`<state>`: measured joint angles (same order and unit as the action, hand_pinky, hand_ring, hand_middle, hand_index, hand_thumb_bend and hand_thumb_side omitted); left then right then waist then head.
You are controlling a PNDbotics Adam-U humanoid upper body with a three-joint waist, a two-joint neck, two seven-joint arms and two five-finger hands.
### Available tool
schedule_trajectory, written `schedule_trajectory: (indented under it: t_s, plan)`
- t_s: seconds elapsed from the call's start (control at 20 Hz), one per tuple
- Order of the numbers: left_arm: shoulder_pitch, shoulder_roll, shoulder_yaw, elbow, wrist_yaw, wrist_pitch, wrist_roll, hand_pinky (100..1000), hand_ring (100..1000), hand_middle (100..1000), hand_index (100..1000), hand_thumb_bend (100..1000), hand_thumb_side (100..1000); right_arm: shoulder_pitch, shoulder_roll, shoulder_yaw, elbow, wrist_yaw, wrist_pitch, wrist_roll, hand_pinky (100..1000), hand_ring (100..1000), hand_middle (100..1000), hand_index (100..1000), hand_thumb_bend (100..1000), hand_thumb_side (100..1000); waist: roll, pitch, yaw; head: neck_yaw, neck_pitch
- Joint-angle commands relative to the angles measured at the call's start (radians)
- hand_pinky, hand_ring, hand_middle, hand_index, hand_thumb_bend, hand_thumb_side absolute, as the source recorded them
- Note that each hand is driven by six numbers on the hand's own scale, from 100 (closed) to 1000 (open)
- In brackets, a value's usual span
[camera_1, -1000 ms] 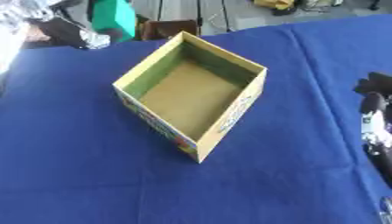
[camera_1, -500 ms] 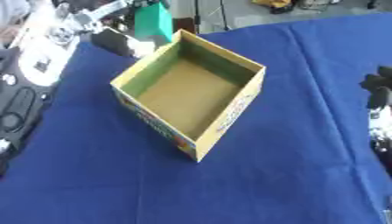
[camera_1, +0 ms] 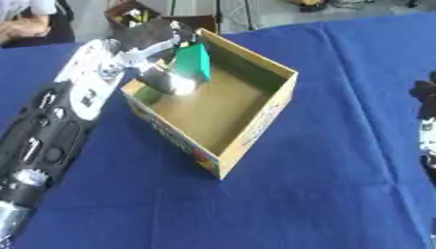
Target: Pick up objects on the table and place them in the box.
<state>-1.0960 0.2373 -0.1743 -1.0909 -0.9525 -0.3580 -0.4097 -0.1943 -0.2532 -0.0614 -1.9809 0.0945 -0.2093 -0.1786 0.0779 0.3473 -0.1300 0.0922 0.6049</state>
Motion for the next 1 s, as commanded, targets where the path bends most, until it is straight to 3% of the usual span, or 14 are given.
schedule_trajectory:
  t_s: [0.05, 0.4, 0.45, 0.6, 0.65, 0.8, 1.0]
  plan:
    - [-0.015, -0.003, -0.002, 0.017, -0.003, -0.020, -0.003, 377, 322, 517, 700, 100, 481, -0.010, -0.005, -0.003, -0.019, 0.000, 0.003, -0.009, 861, 826, 621, 816, 100, 577, -0.006, -0.016, -0.004, 0.006, -0.013]
    - [-0.007, -0.021, -0.006, 0.069, 0.028, -0.086, -0.003, 470, 385, 571, 733, 100, 536, -0.016, 0.000, 0.000, -0.019, 0.004, 0.009, -0.016, 862, 827, 621, 816, 100, 577, -0.005, -0.007, -0.012, 0.004, -0.022]
    - [-0.005, -0.023, -0.006, 0.074, 0.028, -0.092, -0.001, 465, 390, 577, 742, 100, 591, -0.017, 0.001, 0.001, -0.019, 0.004, 0.009, -0.015, 861, 827, 621, 816, 100, 577, -0.006, -0.006, -0.012, 0.005, -0.023]
    - [-0.003, -0.020, -0.008, 0.062, -0.014, -0.101, 0.031, 464, 422, 584, 774, 100, 609, -0.018, 0.004, 0.002, -0.019, 0.005, 0.010, -0.010, 862, 827, 620, 816, 100, 574, -0.007, -0.005, -0.013, 0.005, -0.022]
    - [-0.002, -0.019, -0.008, 0.055, -0.035, -0.103, 0.045, 550, 511, 655, 832, 126, 669, -0.018, 0.005, 0.001, -0.019, 0.006, 0.011, -0.009, 862, 827, 620, 816, 100, 576, -0.007, -0.006, -0.013, 0.005, -0.022]
    - [-0.004, -0.012, -0.009, 0.025, -0.107, -0.107, 0.090, 773, 769, 827, 942, 359, 775, -0.015, 0.006, 0.000, -0.019, 0.006, 0.010, -0.007, 862, 828, 620, 816, 100, 578, -0.007, -0.007, -0.008, 0.003, -0.018]
    - [0.000, -0.007, -0.012, 0.001, -0.183, -0.111, 0.098, 886, 884, 912, 1000, 554, 865, -0.012, 0.005, 0.000, -0.019, 0.006, 0.011, -0.007, 863, 827, 619, 816, 100, 578, -0.008, -0.011, -0.004, 0.002, -0.012]
